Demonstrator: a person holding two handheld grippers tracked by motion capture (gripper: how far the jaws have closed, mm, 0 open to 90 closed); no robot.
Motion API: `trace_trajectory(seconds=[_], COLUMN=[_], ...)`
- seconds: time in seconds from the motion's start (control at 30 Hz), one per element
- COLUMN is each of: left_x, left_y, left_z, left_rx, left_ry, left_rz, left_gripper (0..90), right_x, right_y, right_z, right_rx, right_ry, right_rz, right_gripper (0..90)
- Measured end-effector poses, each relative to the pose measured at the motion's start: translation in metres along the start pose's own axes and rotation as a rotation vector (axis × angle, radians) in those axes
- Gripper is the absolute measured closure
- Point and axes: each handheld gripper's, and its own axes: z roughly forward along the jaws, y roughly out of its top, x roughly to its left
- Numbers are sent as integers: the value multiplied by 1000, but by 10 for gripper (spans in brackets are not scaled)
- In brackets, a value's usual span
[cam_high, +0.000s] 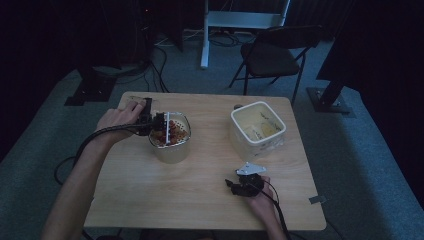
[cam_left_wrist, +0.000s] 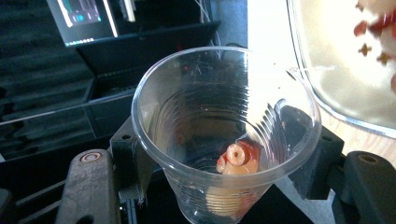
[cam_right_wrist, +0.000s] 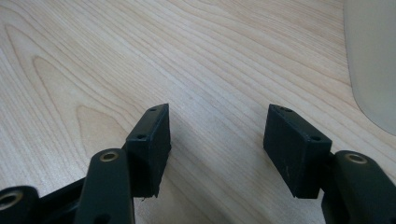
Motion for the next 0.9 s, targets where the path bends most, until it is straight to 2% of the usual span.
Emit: trace_trajectory(seconds=[0.13, 0.33, 0.37, 0.6, 0.7, 0.77, 0.9], left_x=[2, -1, -1, -3, -2, -3, -5], left_y=[4, -8, -8, 2, 0, -8, -12], left_z=[-1, 3, 3, 1, 2, 3, 3], left_rx=[-8, 19, 20, -2, 3, 23, 29], left_ry=[4, -10, -8, -2, -1, -3, -1], left_rz=[1, -19, -12, -4, 2, -3, -11], left_gripper=[352, 352, 351, 352, 351, 352, 352], right_x=[0, 0, 0, 0, 0, 0, 0], right_y=[0, 0, 0, 0, 0, 0, 0], right_z=[0, 0, 0, 0, 0, 0, 0], right_rx=[0, 0, 0, 0, 0, 0, -1], right_ry=[0, 0, 0, -1, -1, -1, -2], right_rz=[0, -1, 0, 1, 0, 0, -1], right_gripper=[408, 409, 409, 409, 409, 409, 409])
